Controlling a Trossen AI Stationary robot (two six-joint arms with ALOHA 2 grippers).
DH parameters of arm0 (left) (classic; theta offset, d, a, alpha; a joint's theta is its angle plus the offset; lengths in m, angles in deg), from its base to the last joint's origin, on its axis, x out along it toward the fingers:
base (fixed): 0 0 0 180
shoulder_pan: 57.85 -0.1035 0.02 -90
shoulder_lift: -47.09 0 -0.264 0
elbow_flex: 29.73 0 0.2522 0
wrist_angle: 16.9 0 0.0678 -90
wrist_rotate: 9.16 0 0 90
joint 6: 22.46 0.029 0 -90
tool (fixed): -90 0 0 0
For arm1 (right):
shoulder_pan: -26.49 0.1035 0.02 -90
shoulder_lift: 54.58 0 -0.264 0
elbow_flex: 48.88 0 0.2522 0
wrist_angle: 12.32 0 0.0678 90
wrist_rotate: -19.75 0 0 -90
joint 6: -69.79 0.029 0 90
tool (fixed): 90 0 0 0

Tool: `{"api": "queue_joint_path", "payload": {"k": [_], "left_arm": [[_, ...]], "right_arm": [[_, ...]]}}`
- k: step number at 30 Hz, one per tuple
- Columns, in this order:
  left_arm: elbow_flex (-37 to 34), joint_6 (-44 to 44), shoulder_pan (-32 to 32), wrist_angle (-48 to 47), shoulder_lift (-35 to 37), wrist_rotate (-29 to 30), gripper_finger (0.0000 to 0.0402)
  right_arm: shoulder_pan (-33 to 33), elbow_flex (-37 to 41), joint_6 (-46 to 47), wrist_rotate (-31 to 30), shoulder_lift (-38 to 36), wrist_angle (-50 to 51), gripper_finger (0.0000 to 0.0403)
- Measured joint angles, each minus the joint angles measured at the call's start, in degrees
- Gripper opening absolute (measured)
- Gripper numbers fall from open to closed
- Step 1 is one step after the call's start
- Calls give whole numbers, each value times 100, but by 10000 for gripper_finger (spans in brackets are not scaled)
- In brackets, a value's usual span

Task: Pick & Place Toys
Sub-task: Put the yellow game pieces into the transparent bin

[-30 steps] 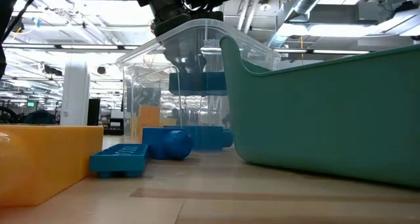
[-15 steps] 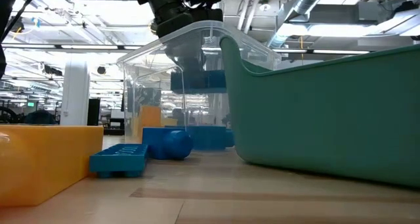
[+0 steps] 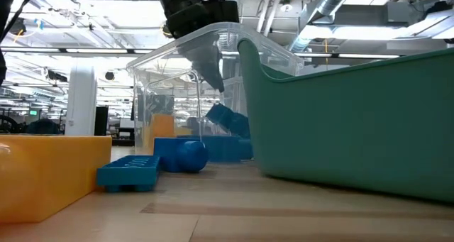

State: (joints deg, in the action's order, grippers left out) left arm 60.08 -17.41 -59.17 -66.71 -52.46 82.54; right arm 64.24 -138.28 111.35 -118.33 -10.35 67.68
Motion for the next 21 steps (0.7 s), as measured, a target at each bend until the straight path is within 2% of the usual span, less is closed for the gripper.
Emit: {"api": "queue_joint_path", "payload": {"k": [12,18,21], "left_arm": [[-4,-205,213,-4,249,-125,285],[10,-679,598,857,1035,-71,285],[7,-1057,830,1096,1552,432,286]], "right_arm": [[4,-1,2,1,7,-1,254],[4,0,9,2,81,-7,254],[4,-1,46,4,79,-4,254]]}}
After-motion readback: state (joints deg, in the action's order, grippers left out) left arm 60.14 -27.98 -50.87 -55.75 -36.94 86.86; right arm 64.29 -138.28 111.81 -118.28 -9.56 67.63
